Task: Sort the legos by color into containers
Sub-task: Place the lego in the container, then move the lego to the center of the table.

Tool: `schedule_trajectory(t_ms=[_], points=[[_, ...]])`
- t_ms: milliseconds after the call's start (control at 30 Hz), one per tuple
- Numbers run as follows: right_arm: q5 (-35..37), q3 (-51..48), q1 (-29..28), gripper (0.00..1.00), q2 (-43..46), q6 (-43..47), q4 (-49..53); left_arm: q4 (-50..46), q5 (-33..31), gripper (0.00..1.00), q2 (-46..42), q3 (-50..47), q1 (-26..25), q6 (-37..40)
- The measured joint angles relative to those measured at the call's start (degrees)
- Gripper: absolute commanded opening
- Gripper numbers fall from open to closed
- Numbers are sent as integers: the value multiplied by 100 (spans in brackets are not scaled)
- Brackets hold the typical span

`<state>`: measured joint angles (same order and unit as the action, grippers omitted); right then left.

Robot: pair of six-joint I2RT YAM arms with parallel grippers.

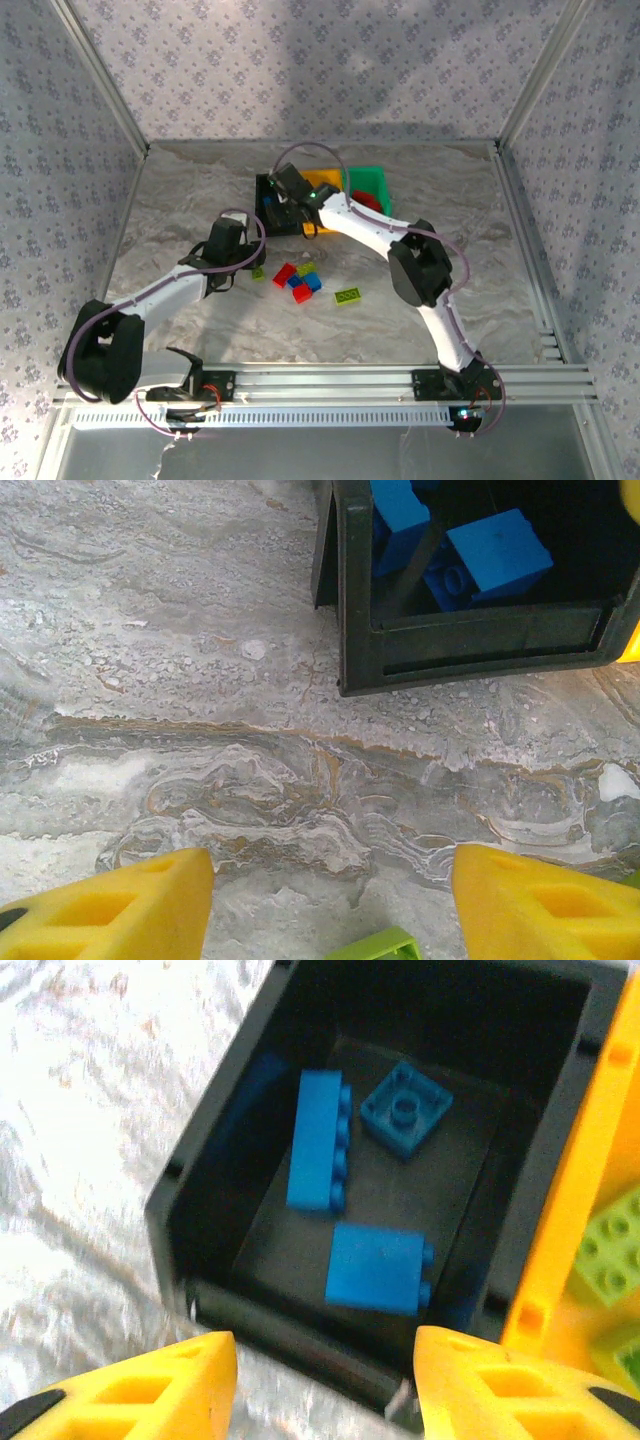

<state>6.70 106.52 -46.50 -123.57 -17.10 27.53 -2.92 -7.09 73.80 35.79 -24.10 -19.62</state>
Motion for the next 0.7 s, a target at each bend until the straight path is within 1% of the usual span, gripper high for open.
schedule_trajectory(t_ms=[133,333,567,700], points=[[0,-999,-133,52,713,-52,-234,2,0,64,2,0,0,-2],[94,-2168,-334,52,1453,-254,-503,109,105,64,2,-42,0,-66],[164,-3058,-479,52,1899,-599,-544,223,345,63,4,-72,0,-129],[136,-3126,-476,52,1926,-800,-544,282,437,63,15,-72,0,-149]])
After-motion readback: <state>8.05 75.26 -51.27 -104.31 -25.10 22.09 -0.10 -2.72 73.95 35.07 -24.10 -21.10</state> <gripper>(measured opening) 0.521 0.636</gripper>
